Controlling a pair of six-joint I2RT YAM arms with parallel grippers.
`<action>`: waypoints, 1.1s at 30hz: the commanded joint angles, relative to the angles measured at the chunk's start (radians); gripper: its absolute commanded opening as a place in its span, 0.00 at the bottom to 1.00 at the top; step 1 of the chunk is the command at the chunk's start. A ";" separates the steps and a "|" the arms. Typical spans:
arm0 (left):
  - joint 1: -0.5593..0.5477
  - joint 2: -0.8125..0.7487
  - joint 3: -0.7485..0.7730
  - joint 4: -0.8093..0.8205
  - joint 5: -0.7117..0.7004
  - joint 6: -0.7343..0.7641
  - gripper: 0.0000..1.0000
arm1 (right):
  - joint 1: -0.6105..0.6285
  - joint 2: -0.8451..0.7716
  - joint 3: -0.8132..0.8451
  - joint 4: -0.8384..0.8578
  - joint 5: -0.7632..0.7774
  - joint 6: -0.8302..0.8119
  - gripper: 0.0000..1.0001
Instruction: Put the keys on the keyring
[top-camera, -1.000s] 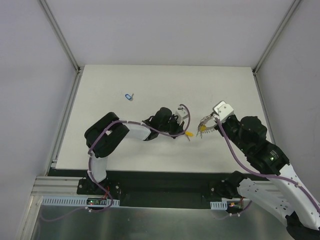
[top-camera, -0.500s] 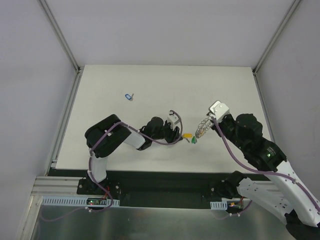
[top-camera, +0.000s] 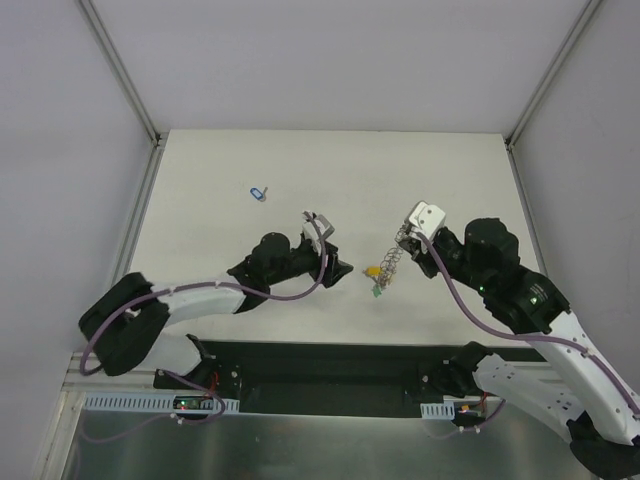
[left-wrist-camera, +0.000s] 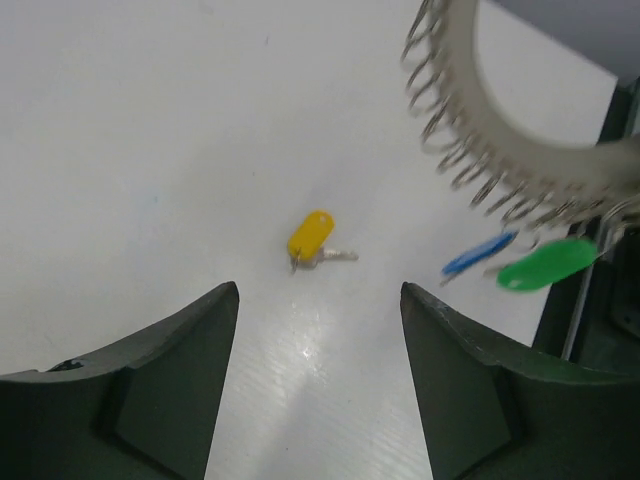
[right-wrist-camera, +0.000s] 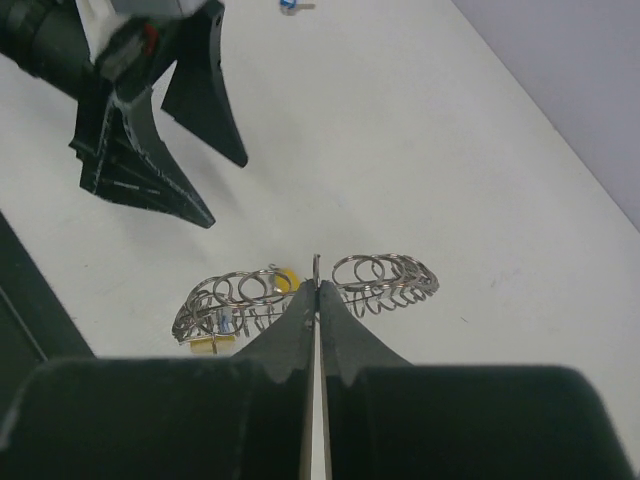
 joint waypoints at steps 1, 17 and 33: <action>0.017 -0.244 0.031 -0.156 0.019 0.076 0.66 | -0.006 0.021 0.048 0.064 -0.177 0.051 0.01; 0.133 -0.532 0.290 -0.501 0.565 0.166 0.61 | -0.014 0.112 -0.016 0.378 -0.548 0.241 0.01; 0.133 -0.479 0.413 -0.573 0.627 0.166 0.39 | -0.012 0.165 -0.025 0.524 -0.665 0.298 0.01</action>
